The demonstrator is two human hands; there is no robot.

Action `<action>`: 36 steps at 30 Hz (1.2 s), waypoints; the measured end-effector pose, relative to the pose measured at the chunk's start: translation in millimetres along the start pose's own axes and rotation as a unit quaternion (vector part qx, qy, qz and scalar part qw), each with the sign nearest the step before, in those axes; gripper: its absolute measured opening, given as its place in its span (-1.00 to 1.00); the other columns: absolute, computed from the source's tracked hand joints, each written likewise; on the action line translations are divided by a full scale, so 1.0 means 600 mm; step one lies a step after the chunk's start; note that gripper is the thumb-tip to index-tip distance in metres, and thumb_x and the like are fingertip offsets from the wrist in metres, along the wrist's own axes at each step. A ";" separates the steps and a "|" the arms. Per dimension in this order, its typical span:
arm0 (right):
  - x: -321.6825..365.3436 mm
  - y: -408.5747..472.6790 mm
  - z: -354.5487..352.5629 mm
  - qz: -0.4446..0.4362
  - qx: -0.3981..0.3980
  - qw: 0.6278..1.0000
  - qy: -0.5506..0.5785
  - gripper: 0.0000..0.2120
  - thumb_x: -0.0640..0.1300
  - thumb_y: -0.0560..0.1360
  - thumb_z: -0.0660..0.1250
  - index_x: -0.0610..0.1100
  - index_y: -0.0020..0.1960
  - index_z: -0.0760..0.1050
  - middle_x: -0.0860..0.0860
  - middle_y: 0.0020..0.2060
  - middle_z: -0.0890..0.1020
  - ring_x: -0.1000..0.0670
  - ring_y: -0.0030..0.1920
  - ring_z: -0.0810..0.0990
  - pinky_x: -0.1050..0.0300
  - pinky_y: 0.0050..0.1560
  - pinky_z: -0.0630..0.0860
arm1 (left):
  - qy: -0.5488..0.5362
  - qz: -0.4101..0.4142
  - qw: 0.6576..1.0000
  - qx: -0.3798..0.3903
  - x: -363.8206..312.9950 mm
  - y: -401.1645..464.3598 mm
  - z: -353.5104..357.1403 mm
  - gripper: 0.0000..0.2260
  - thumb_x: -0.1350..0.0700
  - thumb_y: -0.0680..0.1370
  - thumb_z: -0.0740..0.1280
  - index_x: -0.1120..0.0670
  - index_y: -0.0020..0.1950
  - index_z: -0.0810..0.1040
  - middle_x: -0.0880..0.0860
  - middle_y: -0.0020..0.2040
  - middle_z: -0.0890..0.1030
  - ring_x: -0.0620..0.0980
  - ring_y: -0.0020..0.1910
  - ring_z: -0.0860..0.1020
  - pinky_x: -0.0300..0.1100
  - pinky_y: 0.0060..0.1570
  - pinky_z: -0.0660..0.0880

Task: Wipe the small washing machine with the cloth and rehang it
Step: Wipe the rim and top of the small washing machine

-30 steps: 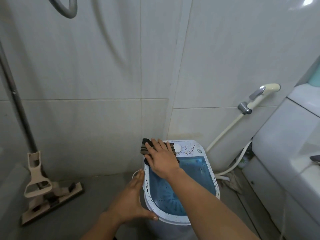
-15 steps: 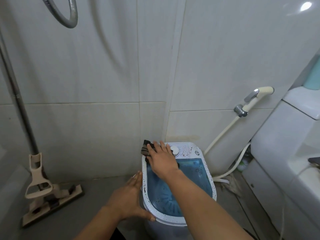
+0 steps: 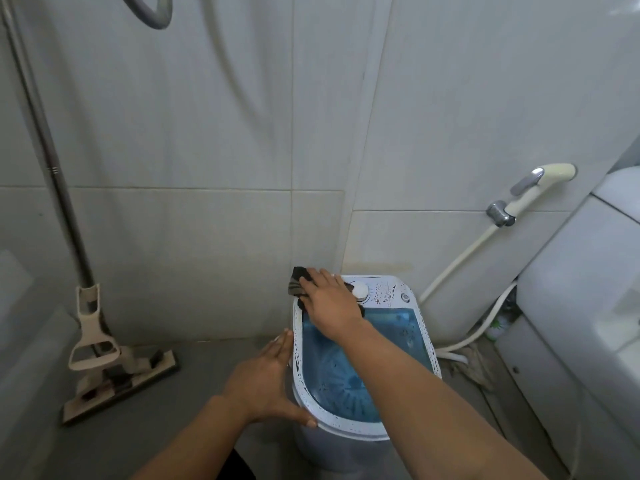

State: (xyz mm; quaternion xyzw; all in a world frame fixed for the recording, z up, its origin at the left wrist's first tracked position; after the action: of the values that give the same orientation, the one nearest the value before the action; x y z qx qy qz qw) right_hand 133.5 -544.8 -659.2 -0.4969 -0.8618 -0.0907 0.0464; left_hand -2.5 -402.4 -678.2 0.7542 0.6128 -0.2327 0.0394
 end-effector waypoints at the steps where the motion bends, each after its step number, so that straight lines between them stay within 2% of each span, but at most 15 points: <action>1: 0.007 -0.008 0.001 -0.015 0.002 1.000 0.003 -0.55 -0.04 0.67 0.15 -0.11 0.53 0.31 -0.12 0.56 0.27 -0.21 0.55 0.21 -0.17 0.55 0.06 | 0.003 -0.002 1.000 0.000 -0.001 0.000 -0.001 0.44 -0.61 0.11 0.45 0.00 0.70 -0.22 -0.08 0.71 -0.13 -0.10 0.69 -0.06 -0.07 0.63 0.17; 4: 0.021 -0.029 0.005 -0.051 0.021 0.998 0.019 -0.56 -0.05 0.66 0.18 -0.10 0.51 0.35 -0.11 0.54 0.32 -0.20 0.53 0.23 -0.17 0.55 0.03 | 0.005 -0.006 1.000 0.004 0.000 0.000 -0.001 0.45 -0.65 0.08 0.43 -0.01 0.70 -0.22 -0.08 0.71 -0.11 -0.07 0.69 -0.03 -0.05 0.63 0.18; 9: 0.005 -0.047 0.001 -0.101 0.054 0.993 0.003 -0.56 -0.06 0.66 0.19 -0.12 0.52 0.34 -0.15 0.52 0.34 -0.25 0.52 0.25 -0.24 0.54 0.10 | 0.004 -0.003 1.000 0.011 0.001 0.003 -0.001 0.48 -0.70 0.05 0.38 -0.01 0.70 -0.23 -0.07 0.72 -0.11 -0.05 0.69 -0.02 -0.05 0.63 0.19; 13: -0.020 -0.022 -0.011 -0.006 0.020 0.998 -0.051 -0.48 -0.16 0.67 0.14 -0.11 0.60 0.14 -0.15 0.59 0.16 -0.27 0.59 0.07 -0.16 0.58 -0.07 | 0.013 -0.001 0.999 0.029 -0.003 0.003 -0.006 0.47 -0.67 0.08 0.40 0.01 0.70 -0.23 -0.06 0.71 -0.16 -0.07 0.69 -0.08 -0.07 0.64 0.16; 17: -0.016 0.007 -0.016 0.091 0.011 0.995 -0.043 -0.41 -0.25 0.63 0.14 -0.17 0.62 0.03 -0.18 0.62 0.05 -0.28 0.60 -0.03 -0.17 0.59 -0.11 | 0.027 -0.002 0.999 0.033 -0.006 0.002 -0.008 0.45 -0.67 0.09 0.39 -0.01 0.70 -0.25 -0.10 0.70 -0.18 -0.08 0.69 -0.07 -0.04 0.61 0.22; 20: -0.006 0.004 -0.006 0.106 -0.003 0.994 -0.024 -0.41 -0.18 0.64 0.14 -0.19 0.62 0.02 -0.17 0.62 0.04 -0.25 0.60 -0.03 -0.16 0.59 -0.14 | 0.021 -0.002 0.999 0.034 -0.006 0.003 -0.007 0.45 -0.69 0.09 0.37 -0.03 0.69 -0.28 -0.12 0.70 -0.18 -0.10 0.69 -0.05 -0.06 0.60 0.25; 26: -0.005 -0.048 0.007 0.068 -0.022 0.997 0.000 -0.45 0.04 0.70 0.01 -0.16 0.62 0.07 -0.14 0.62 0.08 -0.20 0.61 -0.01 -0.15 0.59 -0.13 | 0.027 -0.004 0.999 0.035 -0.007 -0.002 -0.008 0.46 -0.70 0.07 0.35 -0.02 0.69 -0.27 -0.10 0.70 -0.18 -0.06 0.69 -0.08 -0.03 0.62 0.20; 31: -0.003 -0.088 0.012 0.053 -0.013 0.998 -0.019 -0.33 0.20 0.62 -0.15 -0.13 0.62 0.07 -0.13 0.62 0.10 -0.18 0.61 0.04 -0.13 0.59 -0.14 | 0.024 -0.005 0.999 0.033 -0.010 -0.005 -0.010 0.45 -0.67 0.09 0.38 -0.02 0.69 -0.28 -0.09 0.70 -0.19 -0.06 0.69 -0.08 -0.05 0.62 0.20; 36: -0.010 -0.082 0.005 0.042 -0.001 0.999 -0.026 -0.36 0.21 0.67 -0.06 -0.13 0.63 0.03 -0.14 0.62 0.07 -0.19 0.61 -0.02 -0.13 0.59 -0.16 | 0.021 0.002 1.000 0.020 -0.013 -0.008 -0.014 0.45 -0.68 0.08 0.37 -0.03 0.70 -0.26 -0.11 0.71 -0.16 -0.09 0.69 -0.05 -0.06 0.60 0.24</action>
State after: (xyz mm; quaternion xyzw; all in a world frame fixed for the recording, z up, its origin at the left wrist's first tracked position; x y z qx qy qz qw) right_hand 94.2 -573.4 -668.8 -0.5350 -0.8409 -0.0765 0.0278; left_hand -5.7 -405.2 -666.8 0.7608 0.6072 -0.2289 0.0117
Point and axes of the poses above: each hand's wrist, its own y-axis towards the middle knuckle, its own z-axis out of the palm, x = y × z, the point moved 2 cm from there along y, towards the middle knuckle
